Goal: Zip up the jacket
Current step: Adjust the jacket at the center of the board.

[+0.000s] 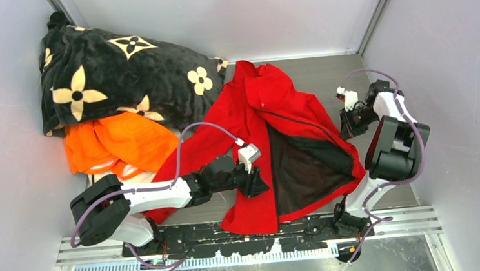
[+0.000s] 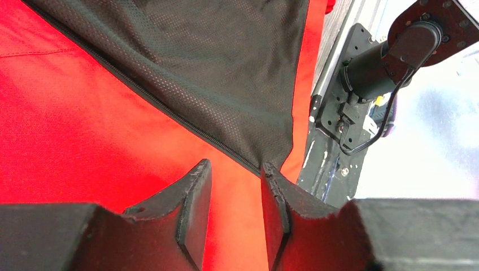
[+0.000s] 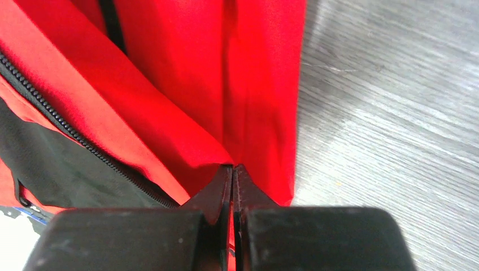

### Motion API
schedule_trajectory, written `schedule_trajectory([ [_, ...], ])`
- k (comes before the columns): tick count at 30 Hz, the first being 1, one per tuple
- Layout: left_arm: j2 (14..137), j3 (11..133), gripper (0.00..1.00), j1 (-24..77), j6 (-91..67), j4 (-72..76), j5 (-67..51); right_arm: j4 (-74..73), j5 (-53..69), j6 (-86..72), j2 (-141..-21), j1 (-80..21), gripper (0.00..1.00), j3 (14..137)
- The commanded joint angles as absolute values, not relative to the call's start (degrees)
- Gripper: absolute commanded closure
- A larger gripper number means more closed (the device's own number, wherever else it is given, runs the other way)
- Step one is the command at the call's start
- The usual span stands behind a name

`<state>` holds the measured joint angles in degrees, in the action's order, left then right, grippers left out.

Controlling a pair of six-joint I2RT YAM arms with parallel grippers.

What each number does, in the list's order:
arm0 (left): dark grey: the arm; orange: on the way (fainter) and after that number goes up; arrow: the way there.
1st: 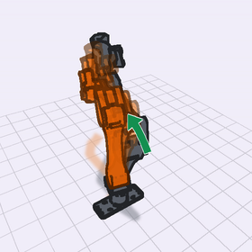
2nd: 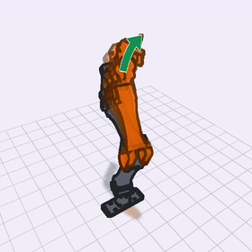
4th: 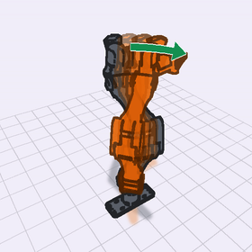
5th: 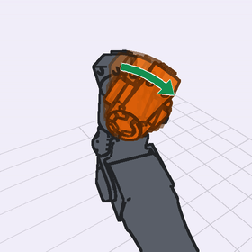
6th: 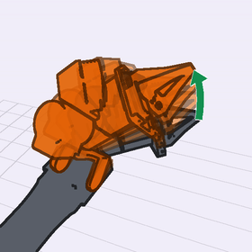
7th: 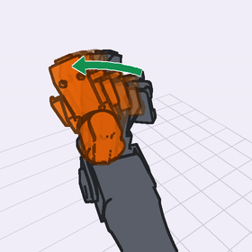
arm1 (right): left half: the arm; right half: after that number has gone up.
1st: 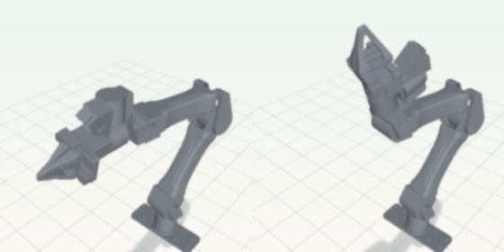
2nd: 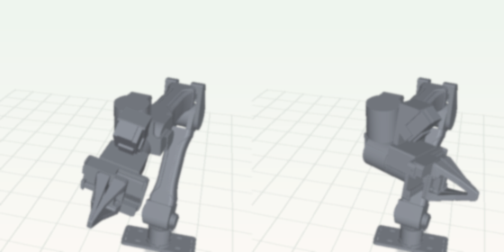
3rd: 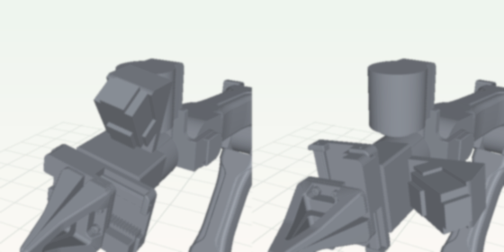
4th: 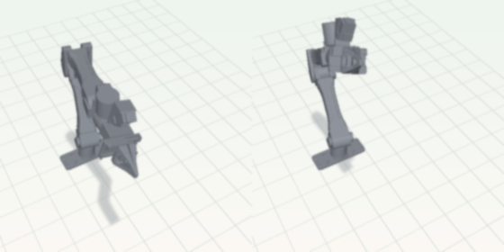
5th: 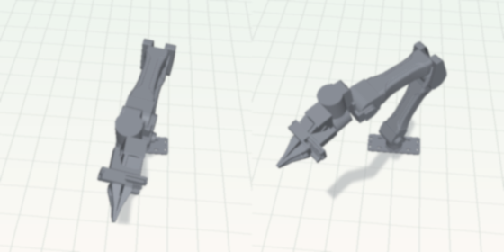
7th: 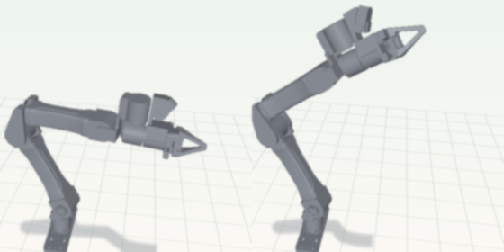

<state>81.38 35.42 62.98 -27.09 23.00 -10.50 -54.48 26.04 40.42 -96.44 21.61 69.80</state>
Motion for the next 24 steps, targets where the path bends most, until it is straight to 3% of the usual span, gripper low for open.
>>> schedule_trajectory([
  [1,79.1,34.5,0.62,62.7,-27.6,27.4,-11.1,-54.8,26.5,40.3,-100.9,23.3,0.99,72.8],
  [5,79.6,34.2,0.62,62.5,-27.7,28.4,-11.4,-59.7,31.1,42.6,-102.4,23.4,0.94,73.8],
  [12,79.8,34.4,0.62,62.3,-27.5,28.8,-12.2,-65.5,35.9,45.6,-100.3,23.4,0.66,75.0],
  [24,80.6,34.9,0.62,62.1,-27.2,29.9,-13.8,-65.3,36.0,43.4,-92.1,23.4,0.53,75.1],
])
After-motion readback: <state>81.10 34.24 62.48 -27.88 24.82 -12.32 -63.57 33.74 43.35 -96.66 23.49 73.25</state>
